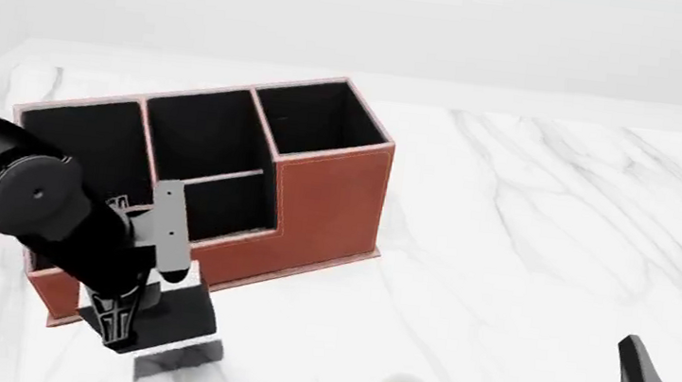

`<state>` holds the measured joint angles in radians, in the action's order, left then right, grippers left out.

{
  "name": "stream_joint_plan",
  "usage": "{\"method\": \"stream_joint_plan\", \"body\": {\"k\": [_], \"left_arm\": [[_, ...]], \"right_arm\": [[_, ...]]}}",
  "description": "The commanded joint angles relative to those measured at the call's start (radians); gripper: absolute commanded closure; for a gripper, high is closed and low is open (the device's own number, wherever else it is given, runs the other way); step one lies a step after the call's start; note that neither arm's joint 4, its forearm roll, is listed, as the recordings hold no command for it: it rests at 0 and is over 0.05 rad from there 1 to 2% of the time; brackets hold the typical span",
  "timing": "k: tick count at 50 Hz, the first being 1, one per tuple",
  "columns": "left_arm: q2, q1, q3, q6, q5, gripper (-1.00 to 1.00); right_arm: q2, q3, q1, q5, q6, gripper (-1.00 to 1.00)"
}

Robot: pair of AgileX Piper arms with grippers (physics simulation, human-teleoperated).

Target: Pick up the book and place it in the front compartment of the caddy.

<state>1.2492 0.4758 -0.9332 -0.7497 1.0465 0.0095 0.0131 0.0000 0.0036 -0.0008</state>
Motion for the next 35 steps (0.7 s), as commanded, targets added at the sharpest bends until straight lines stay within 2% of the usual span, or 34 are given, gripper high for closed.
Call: {"method": "stream_joint_plan", "body": {"k": [1,9,12,20,25,35], "left_arm": [[-0.126,-0.136,-0.015,-0.165,0.063,1.00],[-0.149,-0.170,-0.089,-0.200,0.112,1.00],[-0.131,-0.167,-0.146,-0.190,0.120,1.00],[-0.099,-0.169,-0.218,-0.189,0.138,1.00],[-0.061,-0.158,-0.331,-0.177,0.169,1.00],[-0.028,-0.163,-0.399,-0.191,0.173,1.00]], "right_arm": [[-0.001,-0.001,0.000,0.000,0.001,-1.00],[-0.001,-0.001,0.000,0.000,0.000,-1.00],[-0.001,-0.001,0.000,0.000,0.000,-1.00],[-0.001,-0.001,0.000,0.000,0.000,-1.00],[-0.001,-0.001,0.000,0.000,0.000,-1.00],[-0.001,-0.001,0.000,0.000,0.000,-1.00]]}}
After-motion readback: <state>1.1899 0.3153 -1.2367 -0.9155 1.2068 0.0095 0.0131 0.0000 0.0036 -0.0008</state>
